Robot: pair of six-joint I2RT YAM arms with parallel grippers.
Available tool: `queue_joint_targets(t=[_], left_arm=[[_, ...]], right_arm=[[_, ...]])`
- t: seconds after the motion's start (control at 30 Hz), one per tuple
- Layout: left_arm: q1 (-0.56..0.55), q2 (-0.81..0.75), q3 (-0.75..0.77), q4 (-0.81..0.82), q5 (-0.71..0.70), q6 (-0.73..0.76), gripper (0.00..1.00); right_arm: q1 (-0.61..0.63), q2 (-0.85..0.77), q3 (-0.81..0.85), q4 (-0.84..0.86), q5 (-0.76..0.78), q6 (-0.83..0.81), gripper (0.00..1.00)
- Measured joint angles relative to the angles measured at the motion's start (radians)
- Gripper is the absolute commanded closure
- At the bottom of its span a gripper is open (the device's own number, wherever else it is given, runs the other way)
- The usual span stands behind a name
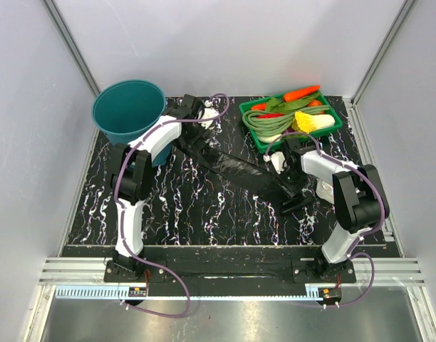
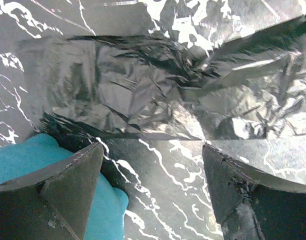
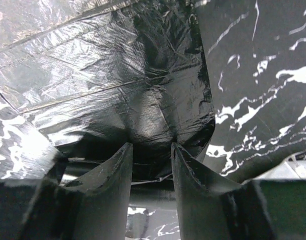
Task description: Put the trash bags into the trash bin
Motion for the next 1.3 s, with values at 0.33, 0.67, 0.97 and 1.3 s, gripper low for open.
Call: queue_joint_targets(t=[0.33, 0.67, 0.97, 1.3], left_arm=[[-0.001, 0.072, 0.128, -0.017, 0.000, 0.000, 0.15], [-0.017, 0.080, 0.134, -0.040, -0.002, 0.059, 0.15], [-0.052, 0.184, 0.198, -0.076, -0.024, 0.171, 0.15], [-0.051, 0.230, 0.215, -0.124, -0.035, 0.270, 0.17]], right_arm=[[0.002, -0.093, -0.114, 0.004, 0.105, -0.087, 0.58], [0.011, -0.135, -0.159, 0.013, 0.137, -0.161, 0.58], [0.006, -0.061, 0.021, -0.108, -0.018, -0.061, 0.55], [0.006, -0.008, 0.256, -0.166, -0.167, 0.026, 0.55]])
